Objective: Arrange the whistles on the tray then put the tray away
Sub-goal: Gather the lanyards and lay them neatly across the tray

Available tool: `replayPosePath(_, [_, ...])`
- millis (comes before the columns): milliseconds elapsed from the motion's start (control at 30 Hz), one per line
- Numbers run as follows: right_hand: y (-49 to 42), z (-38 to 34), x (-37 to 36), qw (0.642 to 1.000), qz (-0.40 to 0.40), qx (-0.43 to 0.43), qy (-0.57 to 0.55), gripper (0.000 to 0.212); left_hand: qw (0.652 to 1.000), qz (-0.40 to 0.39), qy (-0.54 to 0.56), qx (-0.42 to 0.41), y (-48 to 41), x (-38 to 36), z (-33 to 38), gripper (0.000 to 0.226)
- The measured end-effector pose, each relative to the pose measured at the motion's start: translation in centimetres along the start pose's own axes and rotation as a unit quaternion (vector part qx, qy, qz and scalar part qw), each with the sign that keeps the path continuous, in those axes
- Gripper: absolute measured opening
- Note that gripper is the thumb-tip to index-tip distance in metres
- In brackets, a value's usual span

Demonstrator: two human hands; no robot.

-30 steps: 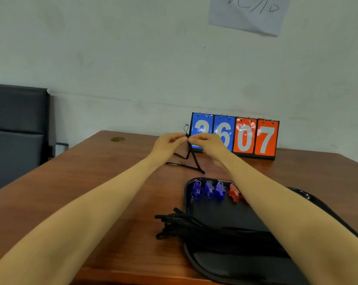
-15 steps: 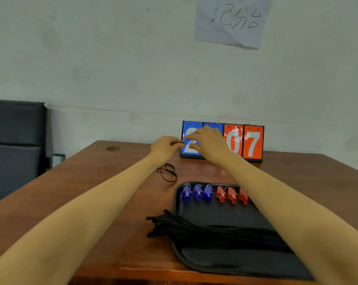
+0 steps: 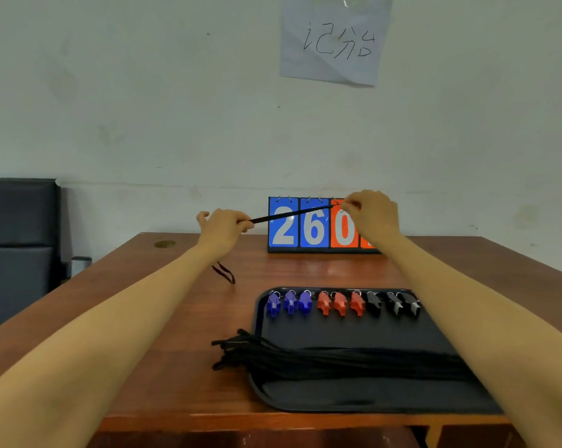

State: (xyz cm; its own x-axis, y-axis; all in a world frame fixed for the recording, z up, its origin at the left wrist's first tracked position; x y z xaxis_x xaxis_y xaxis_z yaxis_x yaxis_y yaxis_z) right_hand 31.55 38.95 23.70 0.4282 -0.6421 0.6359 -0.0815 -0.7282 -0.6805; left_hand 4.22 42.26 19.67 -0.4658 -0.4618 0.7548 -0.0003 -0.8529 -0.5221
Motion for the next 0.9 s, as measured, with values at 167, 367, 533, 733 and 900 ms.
replayPosePath(167, [2.1, 5.5, 4.8, 0.996, 0.008, -0.089, -0.009, 0.024, 1.0, -0.027, -0.01, 0.0, 1.9, 1.3, -0.1, 0.026])
replayPosePath(367, [7.3, 10.1, 9.3, 0.986, -0.023, -0.163, -0.003, 0.02, 0.998, -0.059, -0.032, -0.003, 6.0, 1.9, 0.5, 0.028])
replayPosePath(533, [11.4, 11.9, 11.3, 0.98, -0.062, -0.187, 0.024, 0.019, 0.998, -0.054, 0.018, -0.001, 9.4, 1.8, 1.1, 0.015])
replayPosePath(733, [15.5, 13.8, 12.3, 0.973, -0.107, -0.198, 0.056, 0.017, 0.995, -0.091, -0.029, 0.003, 13.5, 0.4, 2.1, 0.024])
replayPosePath(900, [17.7, 14.8, 12.0, 0.968, -0.141, -0.19, 0.078, 0.016, 0.993, -0.102, -0.05, 0.012, 15.7, -0.4, 2.2, 0.02])
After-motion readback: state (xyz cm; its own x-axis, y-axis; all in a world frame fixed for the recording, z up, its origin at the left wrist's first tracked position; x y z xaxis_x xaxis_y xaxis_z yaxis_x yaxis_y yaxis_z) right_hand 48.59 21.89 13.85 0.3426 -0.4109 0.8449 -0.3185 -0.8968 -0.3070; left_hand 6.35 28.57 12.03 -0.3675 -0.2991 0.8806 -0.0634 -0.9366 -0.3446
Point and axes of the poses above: each hand's wrist, its own y-axis away from the middle knuckle, its own x-axis out of the back of the hand, z = x × y, the point moved 7 cm from there along -y, towards the middle knuckle, and after that the axes turned 4 degrees about -y, right-handed, at the moved point
